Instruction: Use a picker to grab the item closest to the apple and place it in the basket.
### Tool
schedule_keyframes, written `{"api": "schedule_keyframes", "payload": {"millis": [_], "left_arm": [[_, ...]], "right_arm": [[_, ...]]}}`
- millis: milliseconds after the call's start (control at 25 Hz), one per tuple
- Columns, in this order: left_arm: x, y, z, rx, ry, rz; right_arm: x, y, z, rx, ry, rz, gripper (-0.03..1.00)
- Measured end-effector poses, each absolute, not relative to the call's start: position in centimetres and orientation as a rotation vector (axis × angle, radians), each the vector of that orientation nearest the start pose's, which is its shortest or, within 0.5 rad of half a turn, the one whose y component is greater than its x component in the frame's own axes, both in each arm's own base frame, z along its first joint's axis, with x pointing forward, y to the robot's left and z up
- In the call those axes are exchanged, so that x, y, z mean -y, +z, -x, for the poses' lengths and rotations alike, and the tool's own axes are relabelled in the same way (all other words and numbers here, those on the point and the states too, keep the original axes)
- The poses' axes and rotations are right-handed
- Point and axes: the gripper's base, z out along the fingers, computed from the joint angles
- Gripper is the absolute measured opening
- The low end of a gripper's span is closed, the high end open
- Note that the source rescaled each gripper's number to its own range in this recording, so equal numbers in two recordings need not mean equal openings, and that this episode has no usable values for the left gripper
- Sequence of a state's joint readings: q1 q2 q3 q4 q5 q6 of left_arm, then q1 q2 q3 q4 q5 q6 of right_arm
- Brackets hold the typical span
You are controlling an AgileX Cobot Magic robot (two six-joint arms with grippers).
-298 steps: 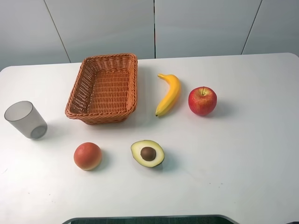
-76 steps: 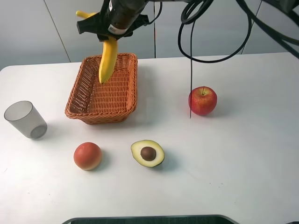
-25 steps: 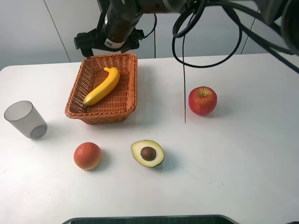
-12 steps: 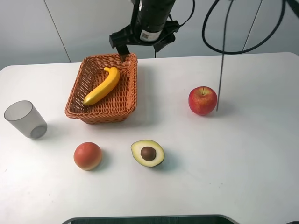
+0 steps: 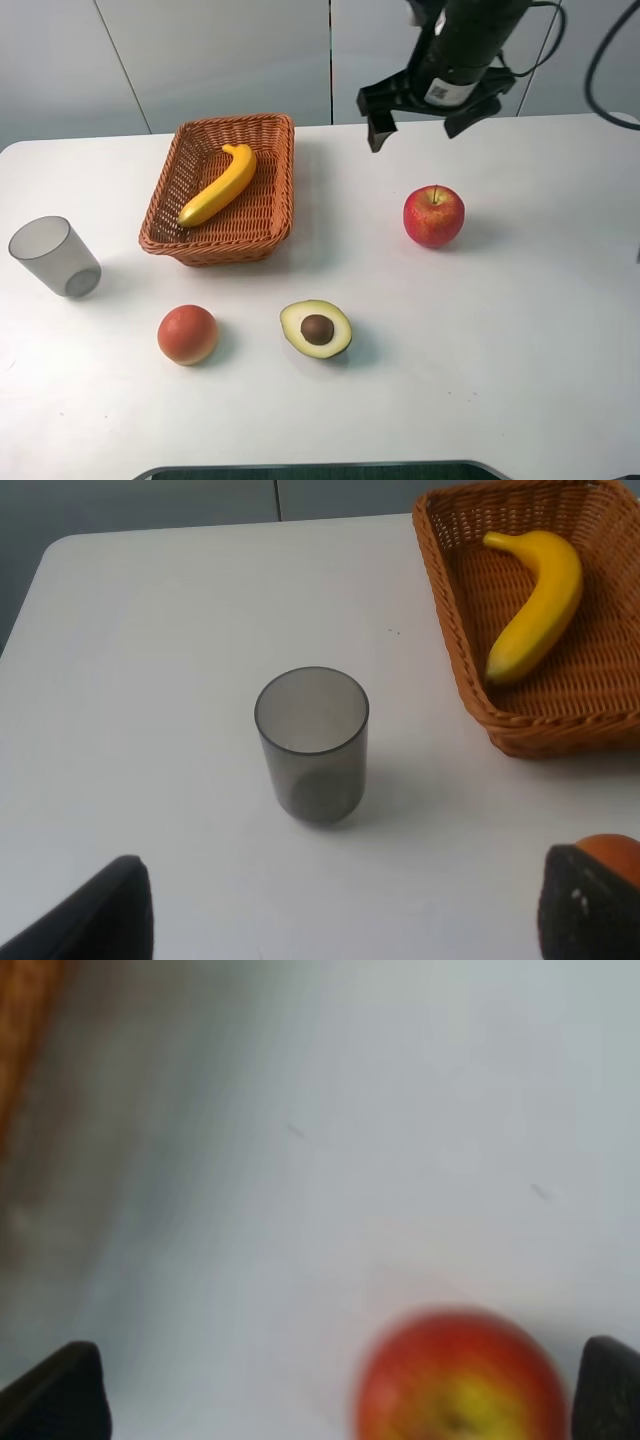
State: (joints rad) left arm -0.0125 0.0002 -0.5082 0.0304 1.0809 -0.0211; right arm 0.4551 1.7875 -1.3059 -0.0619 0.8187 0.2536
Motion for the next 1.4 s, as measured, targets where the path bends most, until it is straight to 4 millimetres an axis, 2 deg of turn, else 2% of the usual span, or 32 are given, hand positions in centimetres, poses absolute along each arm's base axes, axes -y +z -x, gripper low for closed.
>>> {"api": "schedule_keyframes", "payload": {"millis": [160, 400, 680, 880, 1400], "left_arm": [[-0.3, 27.8, 0.7, -2.056, 0.016, 0.011], [-0.3, 27.8, 0.7, -2.056, 0.016, 0.011], [-0.3, 27.8, 0.7, -2.056, 0.016, 0.011], [-0.3, 27.8, 0.7, -2.056, 0.016, 0.011], [-0.3, 27.8, 0.7, -2.056, 0.016, 0.011]], "right_arm": [[-11.4, 24.2, -31.2, -2.771, 0.091, 0.195, 1.0], [-5.6, 26.2, -25.9, -2.753, 0.078, -0.013, 1.0], [-0.8, 28.7, -19.4, -2.63, 0.044, -0.201, 1.0], [0.4, 29.9, -15.0, -2.542, 0.014, -0.216, 1.0], [0.2, 32.0, -4.2, -2.304, 0.011, -0.088, 1.0]]}}
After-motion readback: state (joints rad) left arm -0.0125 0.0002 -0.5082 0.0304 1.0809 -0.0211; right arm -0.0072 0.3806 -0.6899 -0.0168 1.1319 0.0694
